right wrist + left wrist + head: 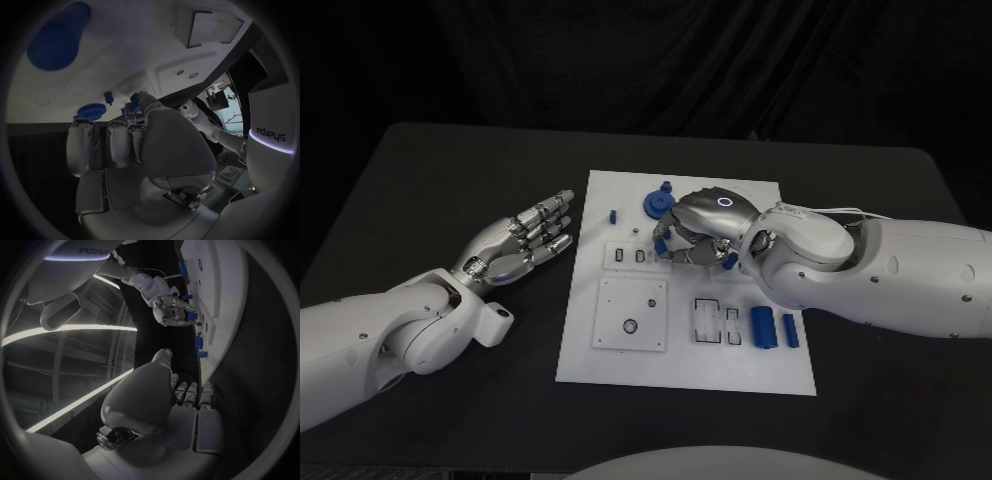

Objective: Assemble the parts on the task board

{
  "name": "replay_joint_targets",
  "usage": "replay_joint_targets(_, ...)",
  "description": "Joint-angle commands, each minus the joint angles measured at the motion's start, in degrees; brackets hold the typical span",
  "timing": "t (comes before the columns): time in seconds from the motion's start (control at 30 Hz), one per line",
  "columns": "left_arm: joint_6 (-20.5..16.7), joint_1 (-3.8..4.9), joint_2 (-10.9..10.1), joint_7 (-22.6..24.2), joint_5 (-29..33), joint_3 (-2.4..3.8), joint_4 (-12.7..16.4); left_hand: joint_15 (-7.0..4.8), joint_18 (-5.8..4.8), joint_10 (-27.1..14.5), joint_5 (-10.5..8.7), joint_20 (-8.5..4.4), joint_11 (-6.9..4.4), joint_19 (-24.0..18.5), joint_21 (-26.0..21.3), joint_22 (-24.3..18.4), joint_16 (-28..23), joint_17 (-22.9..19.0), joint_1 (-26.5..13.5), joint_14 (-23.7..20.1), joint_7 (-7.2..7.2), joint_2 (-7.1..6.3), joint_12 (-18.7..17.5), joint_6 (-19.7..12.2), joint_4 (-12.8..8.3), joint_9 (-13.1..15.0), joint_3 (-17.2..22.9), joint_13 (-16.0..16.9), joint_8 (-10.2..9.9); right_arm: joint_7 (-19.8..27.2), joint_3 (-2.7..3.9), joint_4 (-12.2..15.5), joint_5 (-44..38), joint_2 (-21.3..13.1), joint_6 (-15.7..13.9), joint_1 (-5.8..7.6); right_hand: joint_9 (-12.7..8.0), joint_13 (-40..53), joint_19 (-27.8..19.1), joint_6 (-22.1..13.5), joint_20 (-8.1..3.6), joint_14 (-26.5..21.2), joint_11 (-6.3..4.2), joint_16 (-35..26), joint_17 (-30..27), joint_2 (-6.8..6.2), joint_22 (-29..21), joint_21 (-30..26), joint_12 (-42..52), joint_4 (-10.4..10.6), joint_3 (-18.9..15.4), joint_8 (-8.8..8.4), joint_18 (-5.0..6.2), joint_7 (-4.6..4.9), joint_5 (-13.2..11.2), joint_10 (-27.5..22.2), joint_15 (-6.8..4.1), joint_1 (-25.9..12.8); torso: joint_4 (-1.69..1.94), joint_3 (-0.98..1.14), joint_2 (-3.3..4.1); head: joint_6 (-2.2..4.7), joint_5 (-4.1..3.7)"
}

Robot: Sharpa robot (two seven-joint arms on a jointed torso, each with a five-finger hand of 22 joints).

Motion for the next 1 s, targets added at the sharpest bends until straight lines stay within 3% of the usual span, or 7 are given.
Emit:
replay_joint_targets(0.03, 0.7, 0.05, 0.0, 5.5, 0.3, 0.03, 0.2, 0.43, 0.89, 0.2, -0.23, 0.35, 0.41, 0.1, -0.2, -0.1, -0.2, -0.1, -0.3, 0.0, -0.06, -0.36, -0.3, 0.1, -0.1, 0.0, 0.2, -0.1, 0.2, -4.0, 0.03, -0.2, -2.6, 0.2, 2.2, -0.36, 5.1, 2.9, 2.0, 0.6, 0.24, 3.3, 0.61, 0.3, 0.1, 0.02, 11.4, -0.1, 0.4, -0.3, -0.1, 2.31, 0.19, -0.21, 0.4, 1.3, 0.41, -0.6, 0.11, 0.09, 0.12, -0.17, 0.13)
replay_joint_targets(0.17, 0.7, 0.05, 0.0, 5.4, 0.3, 0.03, 0.1, 0.44, 0.89, 0.2, -0.33, 0.37, 0.42, 0.1, -0.2, -0.1, -0.2, -0.1, -0.3, 0.0, -0.06, -0.39, -0.3, 0.1, -0.1, 0.0, 0.3, -0.1, 0.2, -5.0, 0.03, -0.2, -3.3, 0.4, 2.5, -0.57, 5.2, 3.0, 2.0, 0.5, 0.29, 3.3, 0.65, 0.3, 0.1, 0.00, 11.4, -0.1, 0.5, -0.4, -0.1, 2.30, 0.20, -0.18, 0.8, 1.3, 0.47, -0.7, -0.04, 0.15, 0.12, -0.42, 0.20)
replay_joint_targets(0.4, 0.8, 0.05, 0.1, 5.4, 0.3, 0.03, 0.0, 0.50, 0.88, 0.2, -0.45, 0.40, 0.41, 0.1, -0.2, -0.1, -0.2, -0.1, -0.2, 0.0, -0.06, -0.41, -0.3, 0.1, -0.2, 0.0, 0.3, -0.1, 0.2, -5.7, 0.03, -0.2, -3.5, 0.5, 3.0, -0.68, 5.3, 3.0, 2.0, 0.4, 0.33, 3.3, 0.70, 0.2, 0.0, -0.03, 11.4, -0.2, 0.5, -0.6, 0.0, 2.25, 0.22, -0.13, 1.1, 1.3, 0.51, -0.8, 0.19, 0.06, 0.07, -0.59, 0.02)
replay_joint_targets(0.7, 0.9, 0.05, 0.1, 5.3, 0.3, 0.03, -0.1, 0.50, 0.88, 0.2, -0.45, 0.40, 0.41, 0.1, -0.2, -0.1, -0.2, -0.1, -0.2, 0.0, -0.06, -0.41, -0.3, 0.1, -0.2, 0.0, 0.3, -0.1, 0.2, -5.6, 0.03, -0.3, -3.6, 0.6, 4.1, -0.70, 5.3, 2.7, 1.9, -0.2, 0.43, 3.2, 0.79, 0.0, -0.3, -0.20, 11.3, -0.5, 0.3, -0.7, -0.1, 1.91, 0.28, 0.11, 1.2, 1.1, 0.60, -1.3, 0.01, 0.07, 0.02, -0.70, 0.18)
replay_joint_targets(1.0, 0.9, 0.05, 0.2, 5.3, 0.3, 0.03, -0.2, 0.55, 0.87, 0.2, -0.47, 0.43, 0.41, 0.1, -0.2, -0.1, -0.2, -0.1, -0.2, 0.0, -0.05, -0.39, -0.3, 0.1, -0.3, 0.0, 0.3, -0.1, 0.1, -5.3, 0.03, -0.4, -3.6, 1.0, 5.2, -0.70, 5.4, 2.4, 1.8, -2.4, 0.49, 3.1, 0.67, 0.0, -0.5, -0.64, 11.3, -0.9, 0.3, -1.0, -0.3, 0.63, 0.36, 0.58, -2.4, 0.9, 0.53, -2.7, 0.05, 0.06, -0.03, -0.78, 0.00)
